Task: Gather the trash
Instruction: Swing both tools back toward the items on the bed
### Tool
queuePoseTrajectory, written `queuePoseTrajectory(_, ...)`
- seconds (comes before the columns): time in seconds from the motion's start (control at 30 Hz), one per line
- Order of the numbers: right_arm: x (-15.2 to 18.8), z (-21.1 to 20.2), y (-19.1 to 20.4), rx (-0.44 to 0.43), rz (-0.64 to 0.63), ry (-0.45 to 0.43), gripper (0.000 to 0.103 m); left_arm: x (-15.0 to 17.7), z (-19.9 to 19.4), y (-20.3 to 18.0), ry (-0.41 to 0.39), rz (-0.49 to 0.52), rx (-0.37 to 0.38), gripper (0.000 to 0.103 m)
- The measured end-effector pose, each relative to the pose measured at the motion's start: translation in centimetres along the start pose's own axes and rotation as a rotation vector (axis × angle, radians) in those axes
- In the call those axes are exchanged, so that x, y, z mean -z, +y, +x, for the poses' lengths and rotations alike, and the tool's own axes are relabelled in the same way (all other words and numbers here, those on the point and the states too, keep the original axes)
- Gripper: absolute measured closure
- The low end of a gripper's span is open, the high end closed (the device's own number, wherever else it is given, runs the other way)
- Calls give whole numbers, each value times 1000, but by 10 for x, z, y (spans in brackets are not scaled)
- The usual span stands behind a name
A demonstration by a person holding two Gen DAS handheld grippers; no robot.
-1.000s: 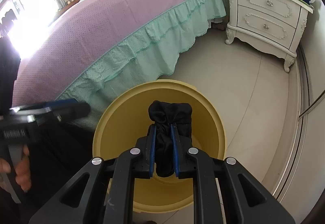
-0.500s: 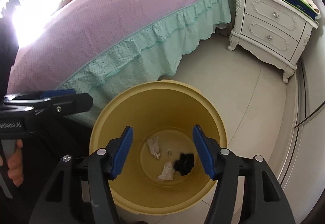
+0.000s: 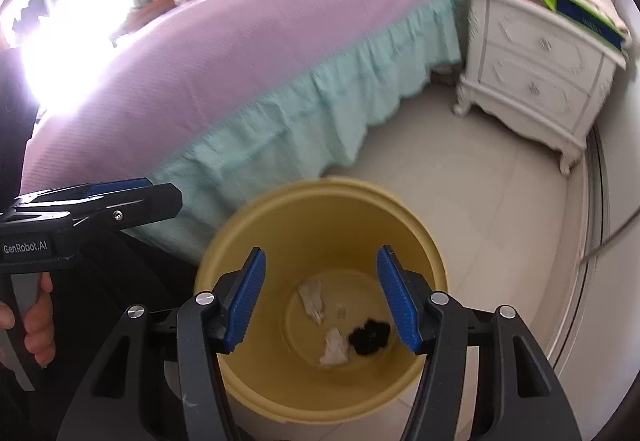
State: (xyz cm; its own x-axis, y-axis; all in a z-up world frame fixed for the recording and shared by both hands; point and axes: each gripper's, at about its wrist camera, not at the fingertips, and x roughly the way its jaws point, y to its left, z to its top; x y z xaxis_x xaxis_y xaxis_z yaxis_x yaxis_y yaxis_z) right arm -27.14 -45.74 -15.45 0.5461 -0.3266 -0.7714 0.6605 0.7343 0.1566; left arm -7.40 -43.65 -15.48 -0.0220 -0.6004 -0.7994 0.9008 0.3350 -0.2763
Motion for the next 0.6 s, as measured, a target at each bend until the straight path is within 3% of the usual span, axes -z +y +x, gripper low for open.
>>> queuePoseTrajectory(0.17, -21, -17, 35, -78, -81, -100, 45, 0, -58, 14, -121, -24, -68, 32)
queuePoseTrajectory(0.3, -39, -26, 72, -152, -155, -159, 42, 9, -115, 38, -232, -61, -174, 31)
queuePoseTrajectory(0.6, -67, -39, 186, -368, -345, -251, 26, 51, -233, 116, -395, -271, -415, 24)
